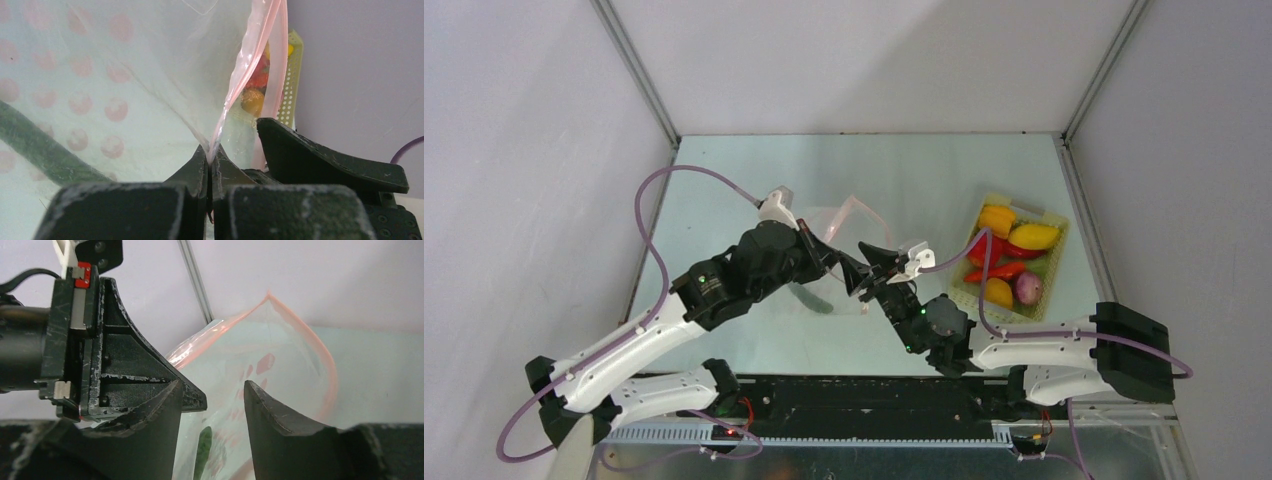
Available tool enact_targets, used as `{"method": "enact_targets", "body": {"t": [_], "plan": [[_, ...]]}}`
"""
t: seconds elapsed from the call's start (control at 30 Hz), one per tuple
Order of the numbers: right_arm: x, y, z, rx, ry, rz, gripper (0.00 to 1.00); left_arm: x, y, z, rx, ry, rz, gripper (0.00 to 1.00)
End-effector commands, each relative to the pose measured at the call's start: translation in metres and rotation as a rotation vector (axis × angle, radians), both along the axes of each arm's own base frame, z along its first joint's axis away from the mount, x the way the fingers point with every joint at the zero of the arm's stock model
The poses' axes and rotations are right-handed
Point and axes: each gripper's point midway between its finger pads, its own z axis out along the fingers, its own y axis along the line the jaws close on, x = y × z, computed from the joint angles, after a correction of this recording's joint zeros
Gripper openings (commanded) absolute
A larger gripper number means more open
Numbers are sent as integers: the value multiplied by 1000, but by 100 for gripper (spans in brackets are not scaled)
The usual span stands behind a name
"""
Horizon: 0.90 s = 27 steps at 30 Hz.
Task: Place the food in the zip-top bag and seal the zipper
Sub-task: Pick up the fake fruit from the bin.
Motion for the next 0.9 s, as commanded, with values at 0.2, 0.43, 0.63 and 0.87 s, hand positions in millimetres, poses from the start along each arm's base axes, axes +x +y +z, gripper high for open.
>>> {"method": "enact_targets", "body": {"t": [0.2, 0.43, 0.63, 0.87], "plan": [[13, -84, 27, 63, 135, -99, 59, 10, 13, -3, 66, -45, 56, 0], [48, -219, -44, 75, 479, -412, 62, 15, 8, -15, 130, -27, 39, 0], [53, -277, -107, 29, 755, -539, 67, 18, 3, -22, 171, -10, 19, 0], [70, -286, -167, 86, 1058, -480, 74, 19, 5, -28, 195, 2, 22, 0]]}}
